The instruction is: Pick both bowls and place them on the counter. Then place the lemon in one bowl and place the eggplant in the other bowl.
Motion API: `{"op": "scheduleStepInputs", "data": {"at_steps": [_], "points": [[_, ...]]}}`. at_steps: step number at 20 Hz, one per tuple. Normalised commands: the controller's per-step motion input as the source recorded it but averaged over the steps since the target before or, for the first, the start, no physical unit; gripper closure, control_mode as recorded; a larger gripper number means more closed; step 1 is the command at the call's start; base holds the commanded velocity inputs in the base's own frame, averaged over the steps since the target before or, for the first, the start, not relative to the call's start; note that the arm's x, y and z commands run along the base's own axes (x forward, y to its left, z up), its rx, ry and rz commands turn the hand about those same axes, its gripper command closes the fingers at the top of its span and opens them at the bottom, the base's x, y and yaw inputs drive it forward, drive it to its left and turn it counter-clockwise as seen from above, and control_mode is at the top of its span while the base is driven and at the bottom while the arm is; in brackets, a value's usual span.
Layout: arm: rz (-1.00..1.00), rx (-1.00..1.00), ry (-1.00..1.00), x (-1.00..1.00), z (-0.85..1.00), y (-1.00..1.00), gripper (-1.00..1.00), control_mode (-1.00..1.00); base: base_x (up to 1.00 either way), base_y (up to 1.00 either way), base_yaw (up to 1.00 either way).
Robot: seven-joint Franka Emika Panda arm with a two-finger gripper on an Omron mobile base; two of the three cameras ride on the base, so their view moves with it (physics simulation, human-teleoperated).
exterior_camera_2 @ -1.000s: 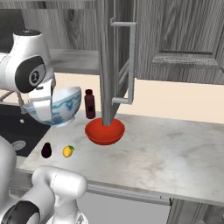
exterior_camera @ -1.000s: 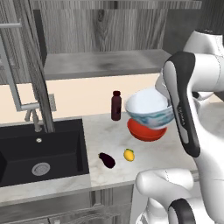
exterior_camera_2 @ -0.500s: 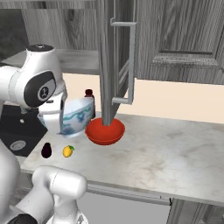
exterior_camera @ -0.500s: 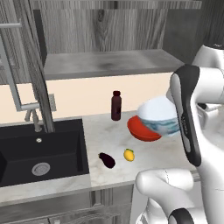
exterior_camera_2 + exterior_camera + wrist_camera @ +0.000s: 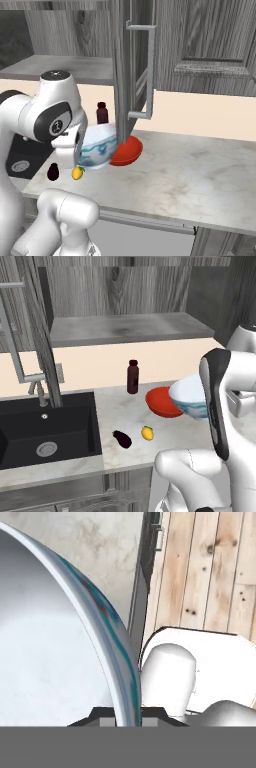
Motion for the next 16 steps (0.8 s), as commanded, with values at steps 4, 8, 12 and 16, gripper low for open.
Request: {"op": "scheduleStepInputs", "data": {"at_steps": [4, 8, 12, 16], "points": [[-0.07, 0.0, -0.01, -0.23, -0.27, -0.14, 1.0, -1.0, 0.0, 0.0, 0.0], [-0.02, 0.0, 0.0, -0.13, -0.33, -0.04, 1.0, -1.0, 0.0, 0.0, 0.0], [0.0, 0.01, 0.0, -0.03, -0.43, -0.12, 1.0, -1.0, 0.0, 0.0, 0.0], [0.0, 0.0, -0.03, -0.07, -0.52, -0.14, 1.0, -1.0, 0.0, 0.0, 0.0]]}}
